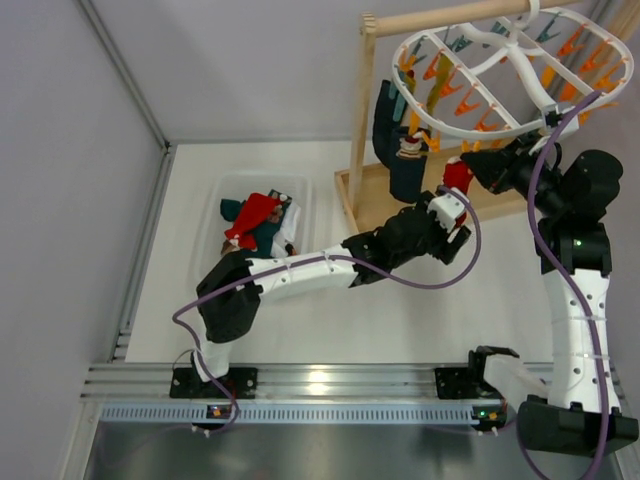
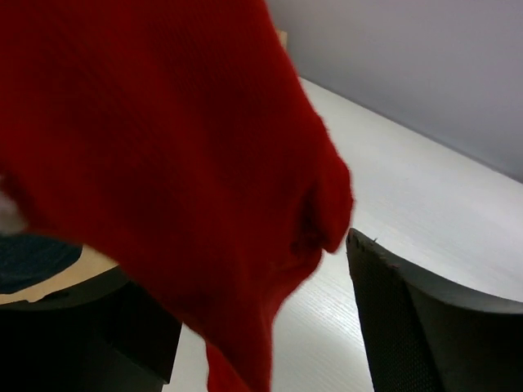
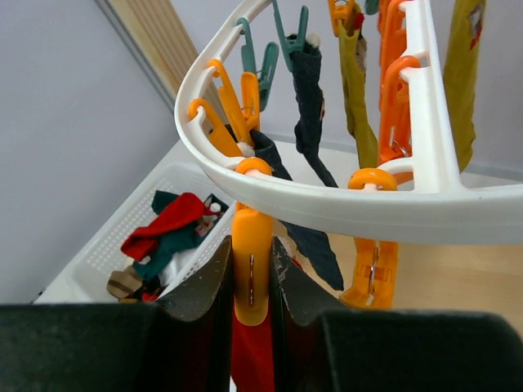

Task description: Remove the socks clipped to the hanger

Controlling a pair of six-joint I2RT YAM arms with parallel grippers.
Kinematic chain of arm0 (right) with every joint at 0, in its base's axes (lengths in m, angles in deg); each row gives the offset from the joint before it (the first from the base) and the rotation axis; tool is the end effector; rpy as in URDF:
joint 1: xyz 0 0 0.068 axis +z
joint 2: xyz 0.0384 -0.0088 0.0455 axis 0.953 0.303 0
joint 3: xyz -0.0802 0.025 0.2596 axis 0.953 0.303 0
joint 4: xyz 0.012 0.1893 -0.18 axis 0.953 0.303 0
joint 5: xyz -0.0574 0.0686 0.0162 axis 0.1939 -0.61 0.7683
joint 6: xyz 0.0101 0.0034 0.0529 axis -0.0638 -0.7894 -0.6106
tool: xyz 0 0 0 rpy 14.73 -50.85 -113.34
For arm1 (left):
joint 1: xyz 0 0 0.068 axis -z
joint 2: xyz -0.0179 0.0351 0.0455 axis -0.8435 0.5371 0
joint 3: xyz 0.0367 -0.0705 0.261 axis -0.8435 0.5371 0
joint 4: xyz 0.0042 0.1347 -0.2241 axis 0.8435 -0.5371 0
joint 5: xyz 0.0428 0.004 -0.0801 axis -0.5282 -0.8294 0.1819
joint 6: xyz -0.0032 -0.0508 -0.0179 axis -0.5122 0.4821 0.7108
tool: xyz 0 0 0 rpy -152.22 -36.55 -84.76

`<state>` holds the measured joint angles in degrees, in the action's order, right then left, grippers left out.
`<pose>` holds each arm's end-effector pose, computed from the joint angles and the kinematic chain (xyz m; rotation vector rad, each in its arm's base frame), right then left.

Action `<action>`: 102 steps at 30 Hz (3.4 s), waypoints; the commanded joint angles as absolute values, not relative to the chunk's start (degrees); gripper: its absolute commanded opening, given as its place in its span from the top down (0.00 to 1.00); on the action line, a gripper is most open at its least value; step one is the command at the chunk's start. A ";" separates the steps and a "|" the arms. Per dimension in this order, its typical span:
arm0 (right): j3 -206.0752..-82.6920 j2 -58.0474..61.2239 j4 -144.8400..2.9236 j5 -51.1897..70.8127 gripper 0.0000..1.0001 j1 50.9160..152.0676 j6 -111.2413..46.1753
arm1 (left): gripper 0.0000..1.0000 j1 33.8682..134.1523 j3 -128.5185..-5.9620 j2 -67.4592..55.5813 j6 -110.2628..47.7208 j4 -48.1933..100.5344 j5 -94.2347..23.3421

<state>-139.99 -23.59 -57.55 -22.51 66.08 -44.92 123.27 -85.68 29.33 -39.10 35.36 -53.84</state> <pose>0.1951 0.0015 0.4572 -0.2133 1.5835 0.7133 0.1993 -0.4275 0.3161 0.7983 1.5902 -0.7381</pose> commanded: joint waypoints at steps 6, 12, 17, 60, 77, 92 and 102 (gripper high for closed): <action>-142.58 -24.12 -53.19 -29.31 1.00 65.42 -43.91 | 0.95 121.85 -87.18 31.07 -40.83 40.15 -54.08; -143.28 -24.82 -51.17 -23.60 0.64 65.51 -42.33 | 1.00 122.11 -88.76 31.68 -39.42 39.98 -60.14; -146.26 -24.82 -44.42 -14.29 0.39 65.51 -40.66 | 1.00 122.64 -89.82 32.21 -38.63 39.89 -63.39; -175.45 -1.45 -20.84 72.47 0.46 114.64 -27.48 | 1.00 128.53 -97.99 39.59 -50.06 39.80 -76.14; -172.81 1.28 -27.78 72.65 0.51 111.92 -22.73 | 1.00 129.49 -97.73 38.54 -50.59 39.80 -76.31; -168.60 -1.27 -34.29 72.91 0.86 110.95 -20.97 | 1.00 129.67 -95.88 37.66 -50.15 39.80 -76.67; -165.35 -4.69 -35.95 67.12 0.89 109.81 -24.40 | 1.00 128.80 -81.05 29.25 -43.04 39.80 -77.46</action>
